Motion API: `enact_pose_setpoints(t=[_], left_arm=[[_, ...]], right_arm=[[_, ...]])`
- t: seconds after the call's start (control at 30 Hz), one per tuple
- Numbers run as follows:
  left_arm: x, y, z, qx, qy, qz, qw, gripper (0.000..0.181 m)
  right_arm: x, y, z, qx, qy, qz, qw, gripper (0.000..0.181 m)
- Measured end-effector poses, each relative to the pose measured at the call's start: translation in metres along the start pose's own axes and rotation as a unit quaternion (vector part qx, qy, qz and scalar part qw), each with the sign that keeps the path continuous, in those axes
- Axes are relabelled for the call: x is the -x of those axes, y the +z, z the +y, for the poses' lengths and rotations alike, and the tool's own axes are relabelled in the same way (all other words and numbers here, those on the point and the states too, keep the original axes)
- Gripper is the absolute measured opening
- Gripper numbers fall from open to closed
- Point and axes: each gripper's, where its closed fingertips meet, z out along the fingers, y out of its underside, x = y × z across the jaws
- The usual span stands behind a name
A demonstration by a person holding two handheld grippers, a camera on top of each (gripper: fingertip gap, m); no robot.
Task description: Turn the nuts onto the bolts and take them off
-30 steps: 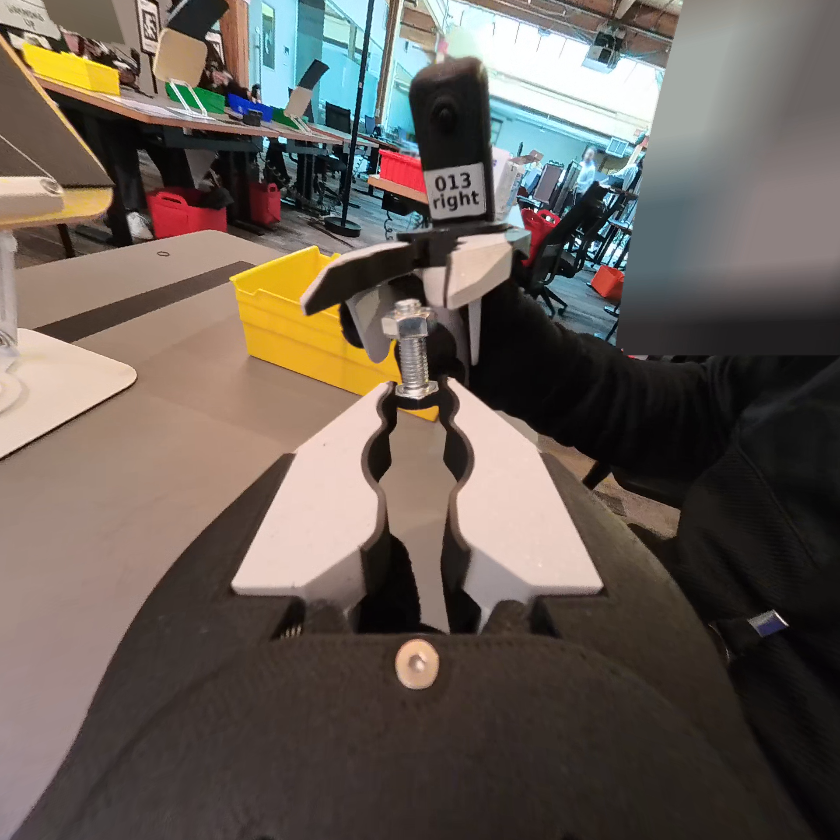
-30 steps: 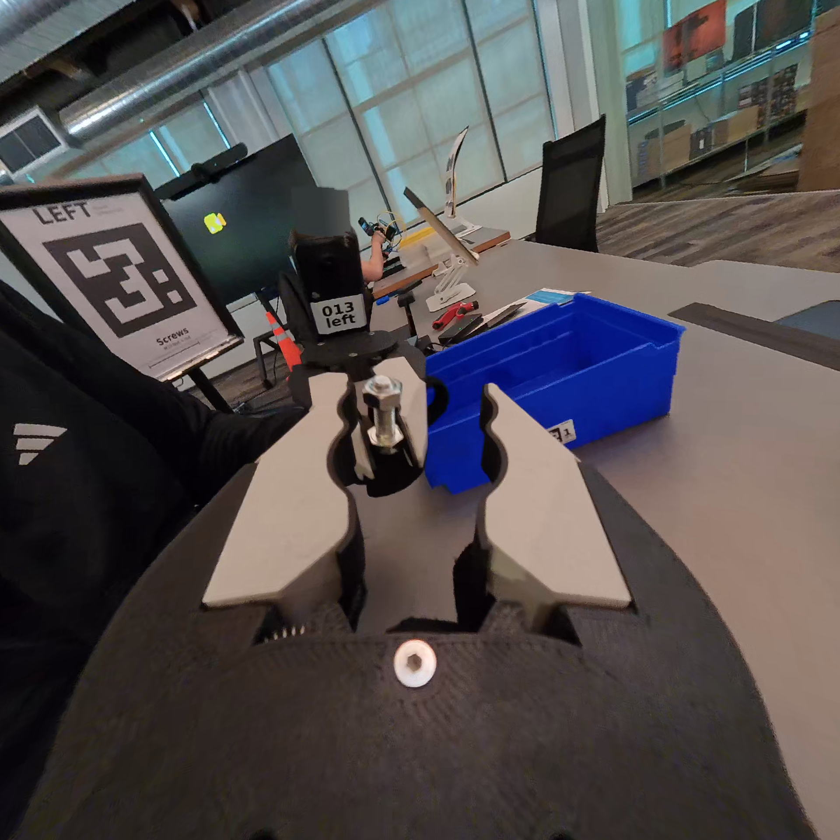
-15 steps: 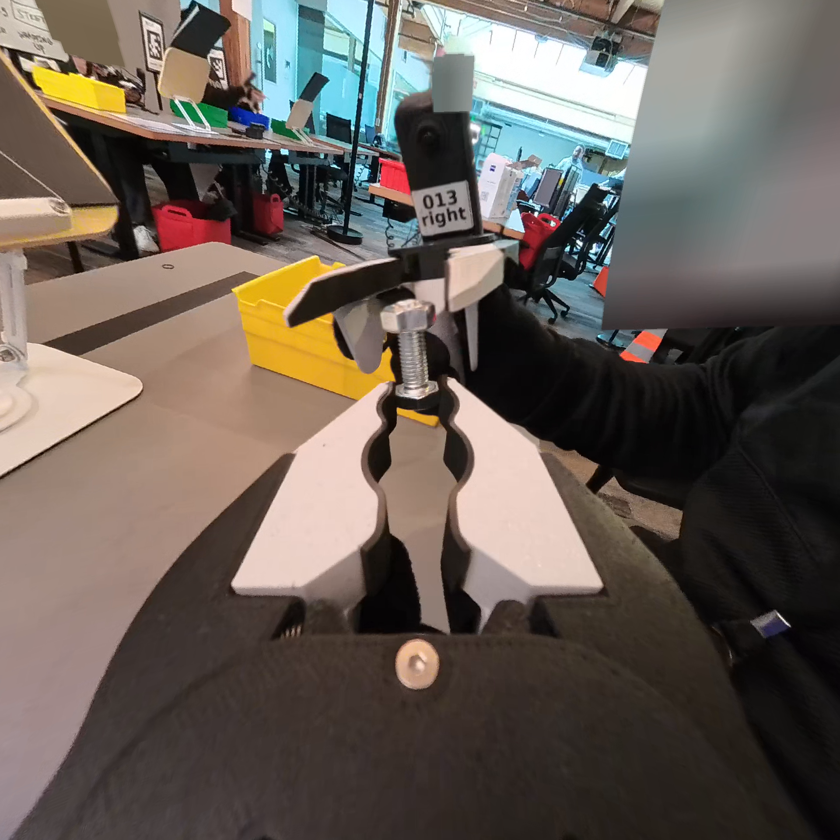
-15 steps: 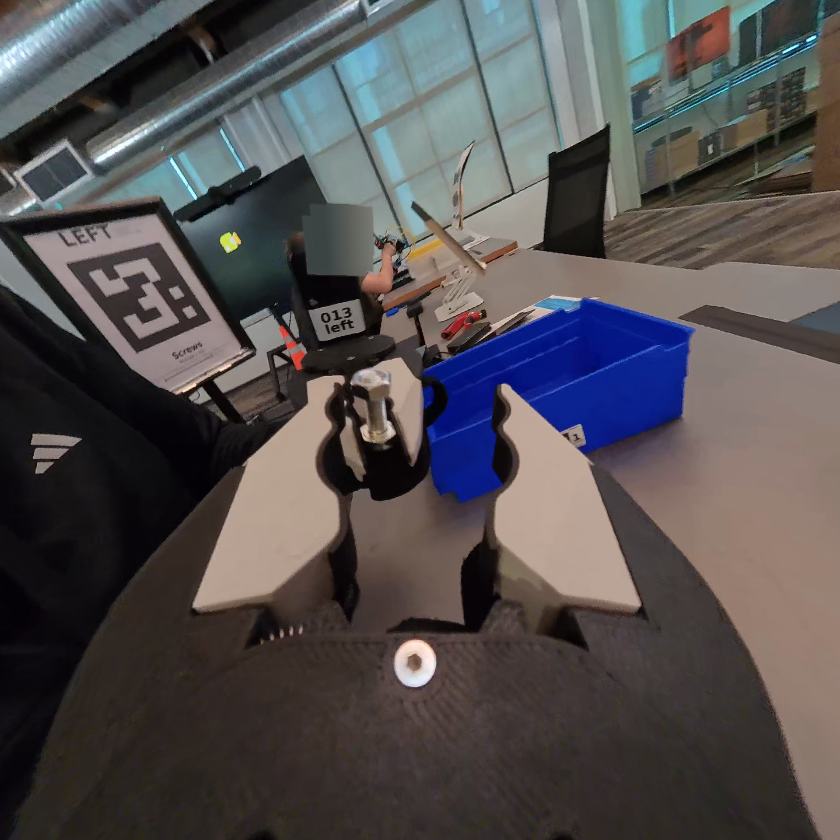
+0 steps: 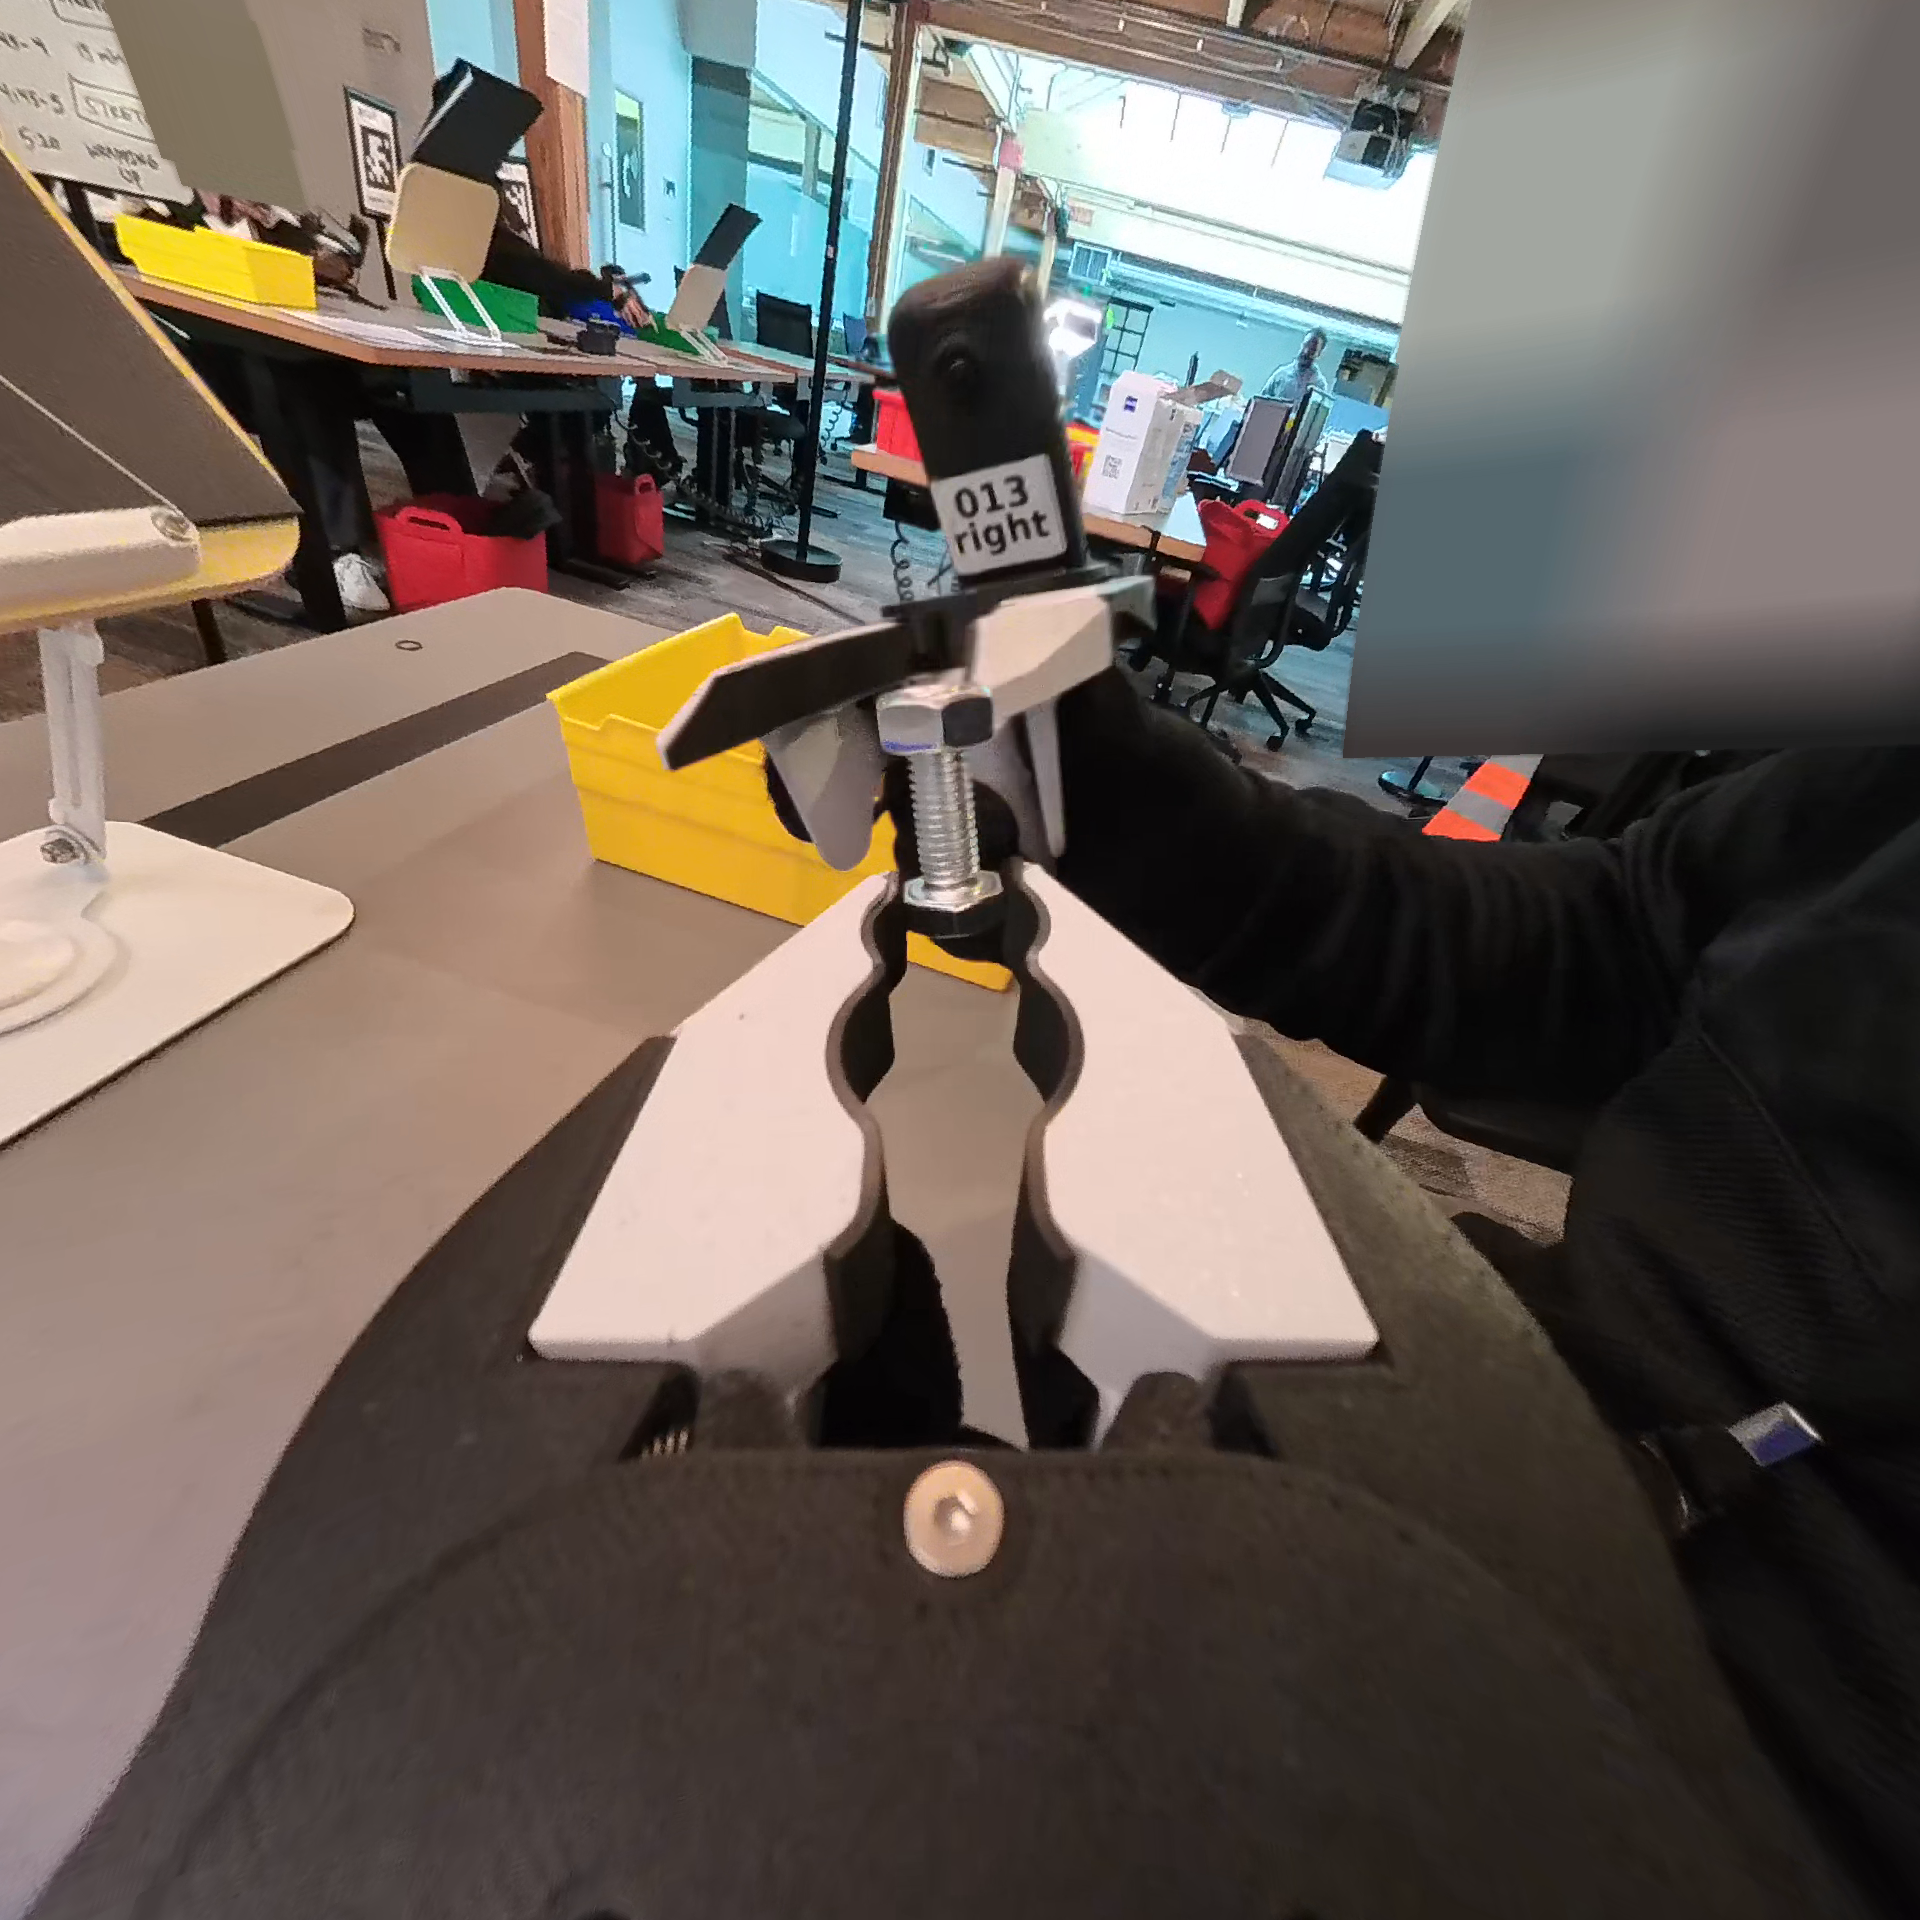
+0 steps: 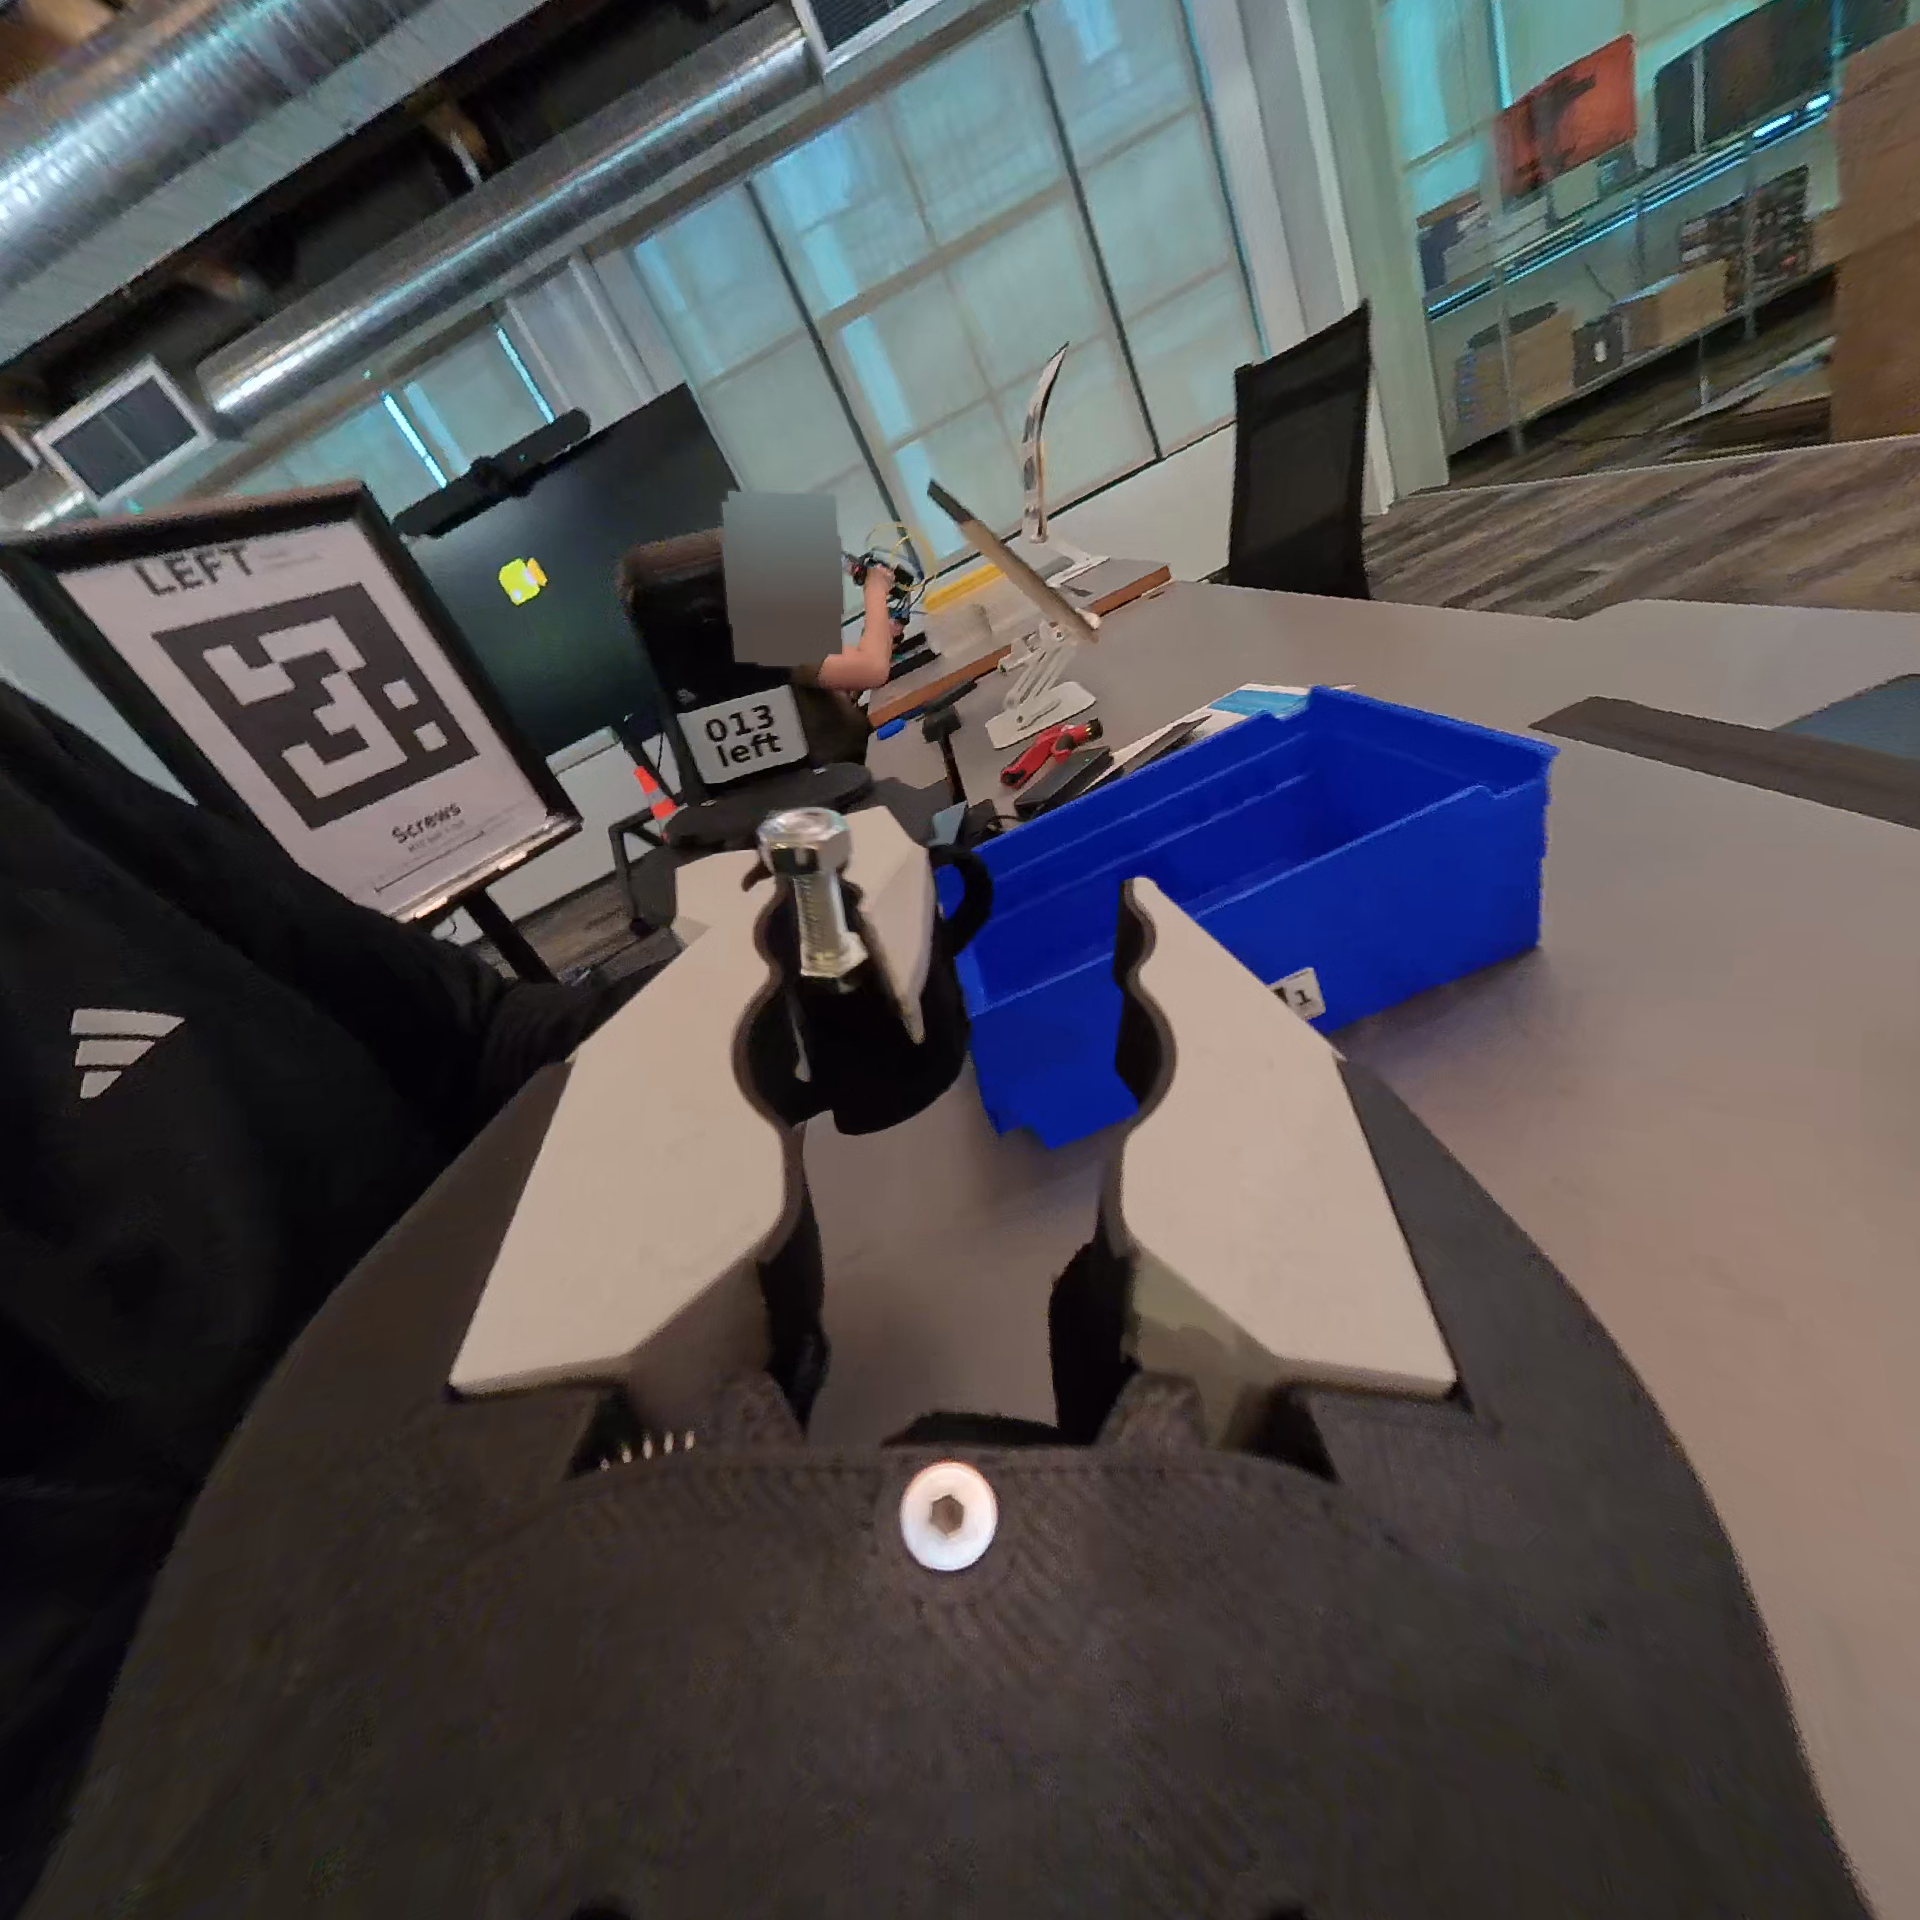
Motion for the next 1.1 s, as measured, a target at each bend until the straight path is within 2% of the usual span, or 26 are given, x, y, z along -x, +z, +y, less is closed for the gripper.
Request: enact_pose_setpoints(t=[0.13, 0.23, 0.27, 0.3, 0.33, 0.43, 0.6, 0.73, 0.77, 0.8, 0.83, 0.93, 1.1], left_arm=[[-0.003, 0.003, 0.003, 0.007, 0.003, 0.003, 1.000, 0.016], [-0.004, 0.002, 0.001, 0.005, 0.008, 0.000, 1.000, 0.016], [-0.003, 0.001, -0.001, 0.001, 0.007, -0.001, 1.000, 0.016], [-0.004, 0.000, -0.004, -0.005, 0.006, 0.004, 1.000, 0.016], [-0.004, -0.001, -0.005, -0.006, 0.008, 0.002, 1.000, 0.016], [-0.002, 0.000, -0.002, 0.004, 0.009, -0.003, 1.000, 0.016], [-0.004, 0.004, 0.003, 0.010, 0.003, 0.003, 1.000, 0.016], [-0.003, 0.005, 0.003, 0.012, 0.006, -0.001, 1.000, 0.016], [-0.002, 0.003, 0.002, 0.008, 0.004, -0.003, 1.000, 0.016], [-0.003, 0.002, -0.001, -0.001, 0.001, 0.003, 1.000, 0.016], [-0.004, 0.001, -0.003, -0.004, 0.001, 0.004, 1.000, 0.016], [-0.003, 0.003, -0.002, 0.005, 0.009, 0.000, 1.000, 0.016], [-0.003, 0.005, 0.003, 0.008, 0.001, 0.004, 1.000, 0.016]], right_arm=[[0.015, 0.016, 0.004, 0.013, -0.014, -0.019, 1.000, 0.062], [0.010, 0.014, 0.005, 0.014, -0.008, -0.011, 1.000, 0.065], [0.006, 0.011, 0.004, 0.010, -0.001, -0.006, 1.000, 0.061], [0.001, 0.005, 0.003, 0.004, 0.006, 0.001, 1.000, 0.047], [-0.004, 0.000, 0.001, -0.005, 0.013, 0.005, 1.000, 0.046], [-0.005, -0.007, -0.006, -0.019, 0.020, 0.003, 1.000, 0.053], [0.013, 0.009, -0.002, 0.002, -0.012, -0.015, 1.000, 0.059], [0.010, 0.011, 0.001, 0.003, -0.003, -0.013, 1.000, 0.063], [0.006, 0.008, 0.000, 0.000, 0.000, -0.008, 1.000, 0.061], [0.001, 0.003, -0.001, -0.005, 0.001, 0.000, 1.000, 0.046], [-0.004, -0.002, -0.002, -0.010, 0.004, 0.006, 1.000, 0.043], [-0.008, -0.009, -0.006, -0.023, 0.019, 0.004, 1.000, 0.048], [0.010, 0.005, -0.005, -0.013, -0.003, -0.022, 1.000, 0.060]])
